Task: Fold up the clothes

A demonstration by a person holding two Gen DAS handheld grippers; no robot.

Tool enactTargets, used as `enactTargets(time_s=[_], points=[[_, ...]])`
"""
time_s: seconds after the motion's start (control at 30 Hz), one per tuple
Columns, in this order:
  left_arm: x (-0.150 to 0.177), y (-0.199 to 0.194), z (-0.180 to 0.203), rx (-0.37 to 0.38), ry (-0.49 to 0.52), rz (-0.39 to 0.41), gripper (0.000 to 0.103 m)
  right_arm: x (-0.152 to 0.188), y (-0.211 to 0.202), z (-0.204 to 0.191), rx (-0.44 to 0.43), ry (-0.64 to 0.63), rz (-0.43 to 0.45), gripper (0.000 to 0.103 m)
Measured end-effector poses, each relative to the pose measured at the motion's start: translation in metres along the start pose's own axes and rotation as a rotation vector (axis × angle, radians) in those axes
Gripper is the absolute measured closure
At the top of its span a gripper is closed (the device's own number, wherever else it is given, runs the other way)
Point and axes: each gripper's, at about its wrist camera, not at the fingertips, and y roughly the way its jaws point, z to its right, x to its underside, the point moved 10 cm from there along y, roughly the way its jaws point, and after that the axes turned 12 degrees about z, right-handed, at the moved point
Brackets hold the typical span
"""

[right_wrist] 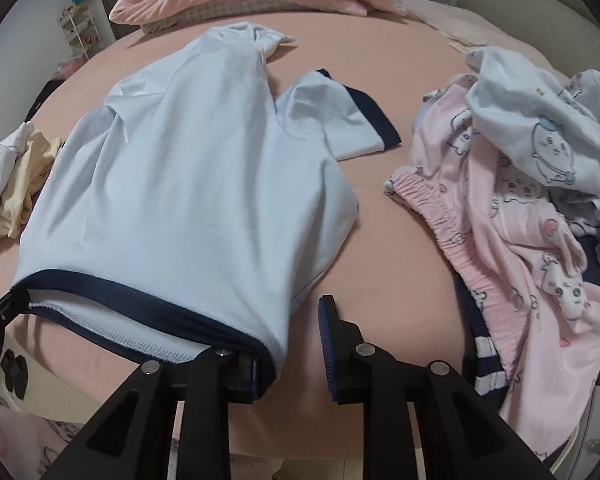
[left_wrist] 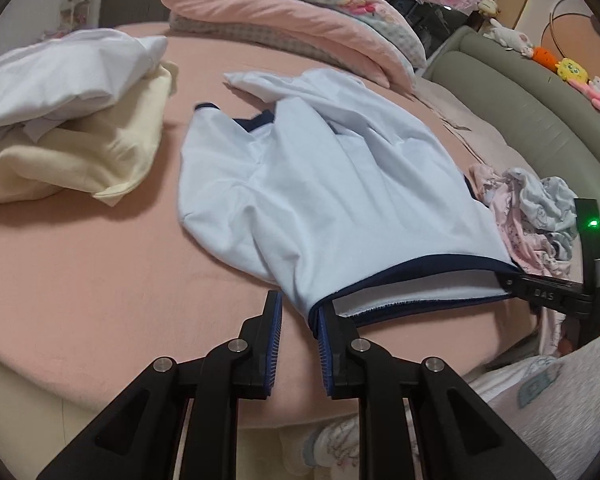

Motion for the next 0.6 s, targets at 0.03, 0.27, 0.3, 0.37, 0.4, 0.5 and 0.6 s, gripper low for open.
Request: enactTargets(time_s=[0.03,0.27,0.3,0.37,0.4,0.5,0.6], points=[[0.000,-0.003,0.000,0.005,-0.013,0.010,0.088,0.001,-0.001,0.001,0.000,0.004,0.006,0.083],[0.012,-0.013,-0.004,0.027,-0.032,0.005,0.088,0.005,-0.006,0.003,-0.006,0.014,0.029,0.081],[0.016,-0.015,-0.006,0.032,-0.044,-0.001,0.088,0.006,-0.006,0.004,-0.007,0.012,0.030,0.081],[0.022,-0.015,-0.008,0.037,-0.065,-0.009,0.088,0.007,-0.007,0.004,-0.011,0.008,0.030,0.080],[0.023,-0.016,-0.008,0.038,-0.074,-0.008,0.088,0.008,-0.007,0.005,-0.012,0.006,0.030,0.080],[0.023,-0.017,-0.007,0.031,-0.072,-0.004,0.088,0.010,-0.008,0.005,-0.017,0.000,0.031,0.080],[0.022,-0.020,-0.004,0.021,-0.032,0.001,0.088,0.013,-0.009,0.007,-0.021,0.008,0.035,0.080]])
